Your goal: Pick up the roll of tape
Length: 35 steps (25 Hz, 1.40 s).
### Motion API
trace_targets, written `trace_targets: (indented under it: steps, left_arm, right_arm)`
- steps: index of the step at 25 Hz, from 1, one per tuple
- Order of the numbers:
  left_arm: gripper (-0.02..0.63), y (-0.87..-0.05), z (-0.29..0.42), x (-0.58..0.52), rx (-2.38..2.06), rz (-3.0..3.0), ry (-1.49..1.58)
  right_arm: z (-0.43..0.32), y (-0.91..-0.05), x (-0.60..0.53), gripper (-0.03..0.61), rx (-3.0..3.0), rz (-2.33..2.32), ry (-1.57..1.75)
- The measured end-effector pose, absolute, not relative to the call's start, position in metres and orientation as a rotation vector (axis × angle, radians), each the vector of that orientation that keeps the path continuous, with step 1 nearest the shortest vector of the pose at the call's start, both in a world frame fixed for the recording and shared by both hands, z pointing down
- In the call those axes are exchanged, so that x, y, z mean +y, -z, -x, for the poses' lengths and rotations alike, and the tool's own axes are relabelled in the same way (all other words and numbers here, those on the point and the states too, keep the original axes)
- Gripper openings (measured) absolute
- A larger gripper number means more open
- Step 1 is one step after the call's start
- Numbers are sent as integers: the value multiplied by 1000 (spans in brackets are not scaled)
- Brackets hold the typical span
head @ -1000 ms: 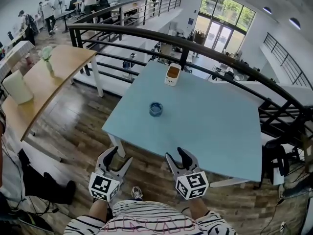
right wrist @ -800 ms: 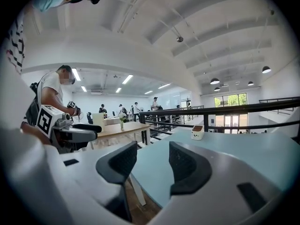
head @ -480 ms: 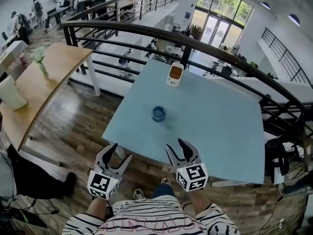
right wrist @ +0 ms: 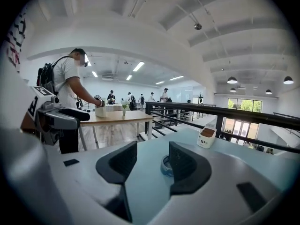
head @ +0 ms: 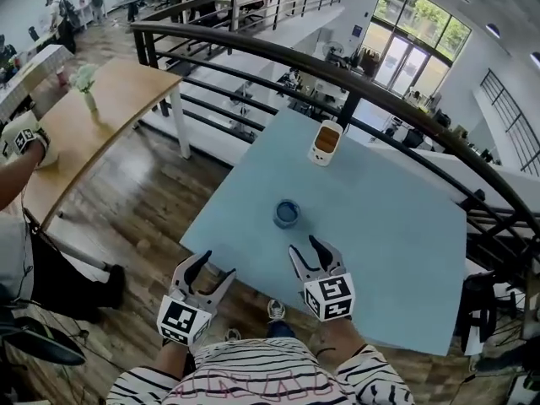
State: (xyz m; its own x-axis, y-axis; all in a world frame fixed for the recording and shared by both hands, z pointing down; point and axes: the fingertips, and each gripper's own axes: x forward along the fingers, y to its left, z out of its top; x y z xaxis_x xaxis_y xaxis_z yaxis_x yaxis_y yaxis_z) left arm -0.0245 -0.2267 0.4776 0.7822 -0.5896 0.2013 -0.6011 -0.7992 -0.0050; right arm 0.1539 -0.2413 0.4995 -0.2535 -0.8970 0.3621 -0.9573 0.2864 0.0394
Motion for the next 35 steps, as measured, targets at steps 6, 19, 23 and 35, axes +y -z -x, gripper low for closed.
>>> trace_targets:
  steps: [6, 19, 23, 35]
  left_arm:
    - [238, -482, 15, -240, -1068, -2860, -291]
    - [238, -501, 12, -243, -1198, -2757, -344]
    - [238, -505, 14, -243, -1218, -2751, -354]
    - [238, -507, 19, -244, -1236, -2729, -403]
  right_arm:
    - [-164, -523, -283, 207, -2241, -1552, -247]
    - [-162, -603, -336, 207, -2152, -1265, -223]
    - [-158, -633, -343, 207, -2084, -1141, -174]
    - [-153, -679, -370, 207, -1988, -961, -165]
